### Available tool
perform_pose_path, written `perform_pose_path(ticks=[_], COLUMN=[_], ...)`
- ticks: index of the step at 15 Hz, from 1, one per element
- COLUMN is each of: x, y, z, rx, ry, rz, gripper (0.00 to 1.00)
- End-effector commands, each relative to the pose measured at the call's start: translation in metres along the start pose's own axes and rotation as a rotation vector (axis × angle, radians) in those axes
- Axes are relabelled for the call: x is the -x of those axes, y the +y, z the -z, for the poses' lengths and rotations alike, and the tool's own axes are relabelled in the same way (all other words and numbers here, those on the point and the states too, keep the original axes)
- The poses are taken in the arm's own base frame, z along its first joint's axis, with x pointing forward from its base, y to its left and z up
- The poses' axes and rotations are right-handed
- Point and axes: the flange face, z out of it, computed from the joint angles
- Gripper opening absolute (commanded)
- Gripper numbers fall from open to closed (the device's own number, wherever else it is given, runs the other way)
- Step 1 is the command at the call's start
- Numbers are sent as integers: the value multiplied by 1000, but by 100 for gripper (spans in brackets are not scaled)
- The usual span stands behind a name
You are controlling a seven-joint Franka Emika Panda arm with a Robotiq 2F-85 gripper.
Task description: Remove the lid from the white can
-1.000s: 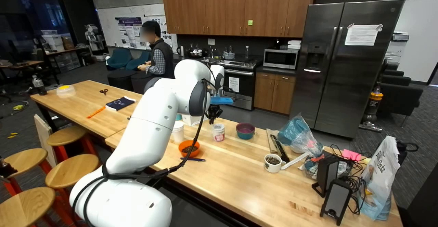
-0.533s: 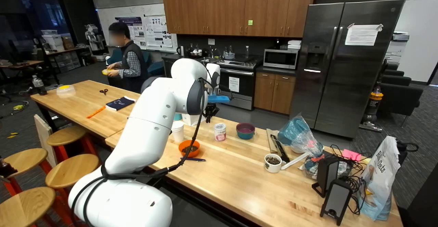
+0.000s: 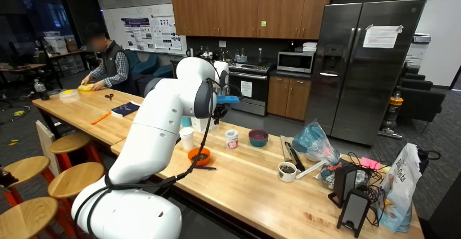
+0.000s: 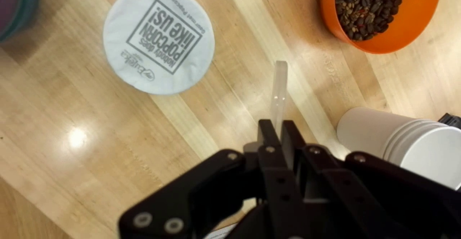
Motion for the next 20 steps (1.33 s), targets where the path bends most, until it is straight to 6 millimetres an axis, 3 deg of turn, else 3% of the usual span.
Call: perform_pose_path(ticks=[1, 9, 20], x=[15, 48, 126], y=[-9, -14, 9], z=[24, 41, 35], rx=[-1, -86, -180], ry=[12, 49, 104], rz=[-2, -65, -339], gripper=[2, 2, 2])
